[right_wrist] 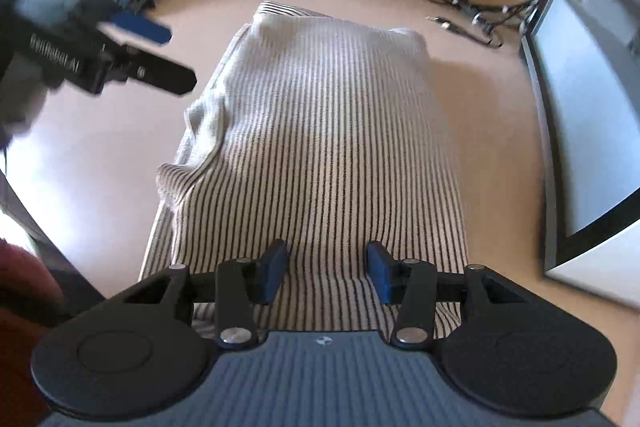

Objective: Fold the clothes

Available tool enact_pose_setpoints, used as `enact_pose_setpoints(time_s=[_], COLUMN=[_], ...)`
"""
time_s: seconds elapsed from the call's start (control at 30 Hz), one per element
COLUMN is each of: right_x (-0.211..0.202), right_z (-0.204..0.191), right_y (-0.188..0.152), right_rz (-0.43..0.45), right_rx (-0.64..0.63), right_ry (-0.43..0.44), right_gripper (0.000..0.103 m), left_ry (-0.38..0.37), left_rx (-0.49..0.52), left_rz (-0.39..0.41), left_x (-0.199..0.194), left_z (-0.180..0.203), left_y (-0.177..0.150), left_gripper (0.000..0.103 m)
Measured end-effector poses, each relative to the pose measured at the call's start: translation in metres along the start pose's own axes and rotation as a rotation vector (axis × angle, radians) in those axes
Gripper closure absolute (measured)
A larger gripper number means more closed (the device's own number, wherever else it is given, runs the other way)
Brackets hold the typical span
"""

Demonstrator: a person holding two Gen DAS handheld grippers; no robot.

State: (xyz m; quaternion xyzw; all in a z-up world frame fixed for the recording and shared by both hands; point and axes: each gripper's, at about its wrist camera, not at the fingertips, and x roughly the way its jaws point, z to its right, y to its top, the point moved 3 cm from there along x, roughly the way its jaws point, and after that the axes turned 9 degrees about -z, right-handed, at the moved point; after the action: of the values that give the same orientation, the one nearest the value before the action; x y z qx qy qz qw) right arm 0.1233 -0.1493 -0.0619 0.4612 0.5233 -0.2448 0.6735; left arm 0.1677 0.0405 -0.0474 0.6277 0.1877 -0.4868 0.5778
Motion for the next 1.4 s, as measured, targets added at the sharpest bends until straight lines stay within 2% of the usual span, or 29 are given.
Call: enact_pose_setpoints(time_s=[0.17, 0.27, 0.37, 0.57, 0.6, 0.67, 0.73, 0.8, 0.93, 1.0, 1.1, 1.17, 1.27, 1.4], right_x=[0.009, 0.011, 0.010, -0.017, -0.020, -0.027, -0.027, -0.028, -0.027, -0.024, -0.017, -0.017, -0.025, -0.034], right_z=[-0.039, -0.061, -0.081, -0.063, -0.061, -0.060, -0.056, -0.049, -0.027, -0.016, -0.002, 0.001, -0.013, -0.045], right_y=[0.012, 0.017, 0.021, 0.005, 0.001, -0.015, -0.024, -0.028, -0.025, -0.023, -0.022, -0.025, -0.043, -0.077], right_rz=[0.027, 0.047, 0.073, 0.209, 0.233, 0.269, 0.272, 0.267, 0.280, 0.301, 0.333, 0.370, 0.443, 0.473], right_rx=[0.000, -0.083, -0.163, -0.241, -0.263, -0.344, -0.408, -0.374, -0.242, -0.184, -0.145, -0.158, -0.306, -0.624], right_ry=[0.037, 0.025, 0.009, -0.053, -0.053, -0.036, 0.005, 0.068, 0.180, 0.206, 0.165, 0.101, 0.013, -0.012], right_gripper=[0.047, 0.041, 0.041, 0.039, 0.037, 0.026, 0.026, 0.026, 0.026, 0.026, 0.026, 0.026, 0.025, 0.021], left_ry=[-0.021, -0.065, -0.059, -0.030, -0.017, 0.008, 0.042, 0.058, 0.093, 0.094, 0.056, 0.039, 0.038, -0.005], left_rx=[-0.053, -0.082, -0.090, -0.170, -0.190, -0.233, -0.296, -0.350, -0.353, -0.370, -0.397, -0.416, -0.406, -0.440], left_rz=[-0.031, -0.064, -0.083, -0.078, -0.072, -0.062, -0.065, -0.070, -0.069, -0.064, -0.056, -0.051, -0.059, -0.073], left_x=[-0.014, -0.018, -0.020, -0.033, -0.034, -0.036, -0.037, -0.039, -0.045, -0.048, -0.054, -0.057, -0.058, -0.056], left_z=[-0.017, -0.021, -0.021, -0.015, -0.013, -0.009, -0.004, 0.003, 0.031, 0.043, 0.058, 0.068, 0.081, 0.088], left_y=[-0.027, -0.045, -0.058, -0.079, -0.082, -0.088, -0.094, -0.102, -0.118, -0.127, -0.142, -0.150, -0.160, -0.173], left_gripper=[0.005, 0.005, 0.005, 0.005, 0.005, 0.005, 0.005, 0.005, 0.005, 0.005, 0.005, 0.005, 0.004, 0.004])
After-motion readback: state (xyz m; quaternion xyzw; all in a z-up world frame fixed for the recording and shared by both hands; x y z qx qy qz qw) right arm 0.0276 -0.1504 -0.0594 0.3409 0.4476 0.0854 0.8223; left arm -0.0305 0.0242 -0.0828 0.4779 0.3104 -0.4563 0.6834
